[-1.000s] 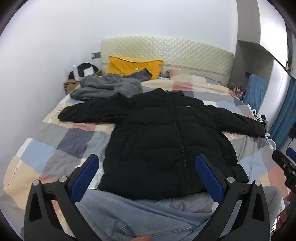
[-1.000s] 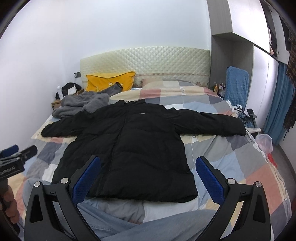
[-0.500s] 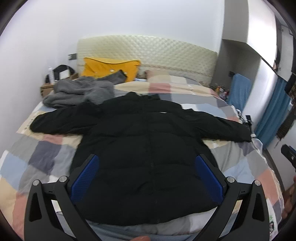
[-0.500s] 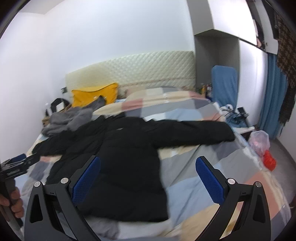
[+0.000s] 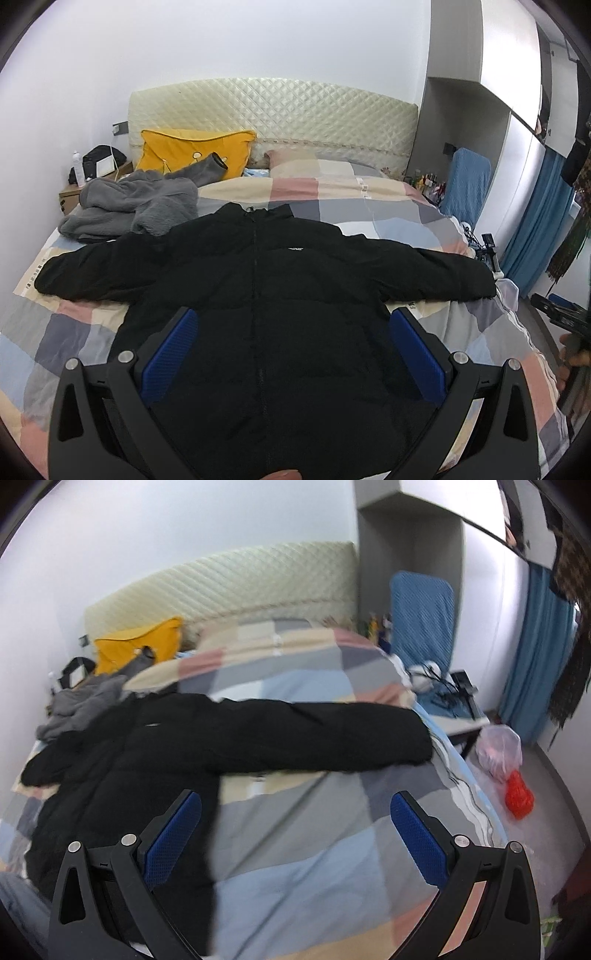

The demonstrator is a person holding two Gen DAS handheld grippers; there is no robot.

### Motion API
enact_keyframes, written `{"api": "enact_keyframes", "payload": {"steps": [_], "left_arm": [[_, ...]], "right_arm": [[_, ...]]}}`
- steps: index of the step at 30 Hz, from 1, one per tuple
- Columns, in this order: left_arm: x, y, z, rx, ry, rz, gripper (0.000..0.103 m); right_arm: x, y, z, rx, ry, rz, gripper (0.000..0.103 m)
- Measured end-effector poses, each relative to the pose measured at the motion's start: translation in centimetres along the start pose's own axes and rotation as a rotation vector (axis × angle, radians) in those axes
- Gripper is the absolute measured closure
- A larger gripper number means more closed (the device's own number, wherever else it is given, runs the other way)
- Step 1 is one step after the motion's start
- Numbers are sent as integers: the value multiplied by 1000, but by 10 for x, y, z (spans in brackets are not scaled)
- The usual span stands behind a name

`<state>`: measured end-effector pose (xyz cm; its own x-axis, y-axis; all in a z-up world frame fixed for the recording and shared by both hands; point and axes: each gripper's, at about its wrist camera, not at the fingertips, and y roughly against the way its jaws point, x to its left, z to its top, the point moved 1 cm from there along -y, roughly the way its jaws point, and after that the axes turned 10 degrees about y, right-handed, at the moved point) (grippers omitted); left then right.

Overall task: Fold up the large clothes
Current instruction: 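Move the right tool to the jacket sleeve cuff and close on it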

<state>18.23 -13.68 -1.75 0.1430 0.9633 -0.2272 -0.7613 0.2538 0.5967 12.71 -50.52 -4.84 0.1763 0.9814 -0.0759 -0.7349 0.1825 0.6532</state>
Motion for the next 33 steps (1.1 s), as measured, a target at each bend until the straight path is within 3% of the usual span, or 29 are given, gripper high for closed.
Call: {"api": "enact_keyframes", "payload": {"steps": [7, 13, 22, 27, 31, 33], "left_arm": [[-18, -32, -4, 20, -20, 12, 0], [-46, -78, 3, 41, 45, -8, 0], [-84, -135, 42, 47, 111, -25, 0], [-79, -167, 42, 108, 90, 9, 0], [-41, -185, 39, 114, 118, 75, 0], [-16, -195, 36, 120, 155, 121, 0]], "right_arm": [[-75, -70, -23, 59, -175, 14, 0], [-127, -130, -56, 56, -454, 84, 0], [-182, -213, -84, 58, -809, 88, 0], [-192, -238, -64, -7, -805, 53, 0], [-198, -253, -45, -50, -765, 41, 1], [-204, -264, -41, -43, -765, 33, 7]]}}
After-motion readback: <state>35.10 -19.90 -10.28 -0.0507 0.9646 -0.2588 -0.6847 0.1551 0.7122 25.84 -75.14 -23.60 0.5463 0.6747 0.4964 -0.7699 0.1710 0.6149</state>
